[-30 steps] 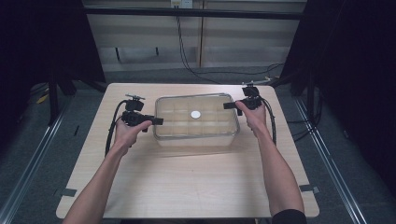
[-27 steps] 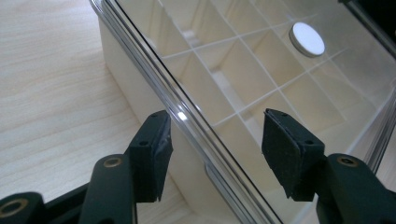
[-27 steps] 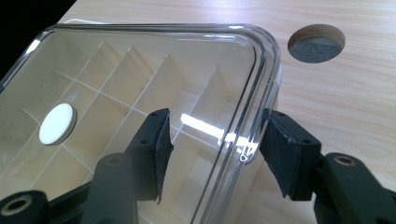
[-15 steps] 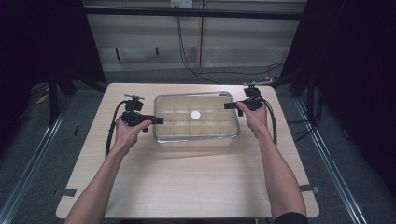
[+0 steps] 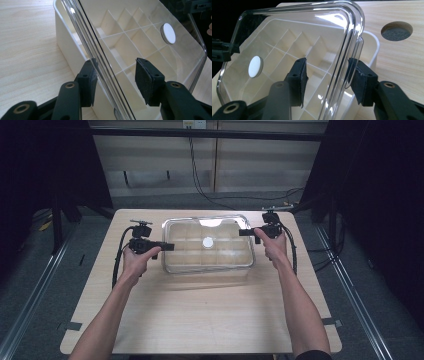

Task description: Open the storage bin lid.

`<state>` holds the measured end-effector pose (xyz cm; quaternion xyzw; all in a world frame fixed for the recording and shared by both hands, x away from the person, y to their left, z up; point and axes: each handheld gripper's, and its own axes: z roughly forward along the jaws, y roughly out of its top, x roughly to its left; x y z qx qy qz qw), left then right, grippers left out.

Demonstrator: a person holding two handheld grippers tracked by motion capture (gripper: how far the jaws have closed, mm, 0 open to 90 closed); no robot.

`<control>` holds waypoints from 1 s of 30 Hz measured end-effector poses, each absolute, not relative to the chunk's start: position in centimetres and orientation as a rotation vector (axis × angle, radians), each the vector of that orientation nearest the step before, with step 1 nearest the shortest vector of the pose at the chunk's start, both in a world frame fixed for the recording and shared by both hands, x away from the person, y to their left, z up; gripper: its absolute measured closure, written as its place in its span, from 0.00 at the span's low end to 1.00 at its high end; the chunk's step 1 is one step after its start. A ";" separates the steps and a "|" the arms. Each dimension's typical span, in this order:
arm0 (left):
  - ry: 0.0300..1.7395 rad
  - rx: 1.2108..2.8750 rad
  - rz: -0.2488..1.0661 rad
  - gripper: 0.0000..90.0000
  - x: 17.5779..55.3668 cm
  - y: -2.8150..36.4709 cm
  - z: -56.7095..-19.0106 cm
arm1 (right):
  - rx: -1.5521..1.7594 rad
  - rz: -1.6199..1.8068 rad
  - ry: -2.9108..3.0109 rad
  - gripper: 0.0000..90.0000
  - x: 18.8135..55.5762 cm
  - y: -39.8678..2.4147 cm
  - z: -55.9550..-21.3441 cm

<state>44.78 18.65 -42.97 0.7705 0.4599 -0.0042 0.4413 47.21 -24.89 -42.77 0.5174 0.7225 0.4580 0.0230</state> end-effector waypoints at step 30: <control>1.111 1.895 -0.013 0.64 44.0 18.9 -42.1 | 1.626 1.431 2.282 0.57 45.1 -24.3 -41.4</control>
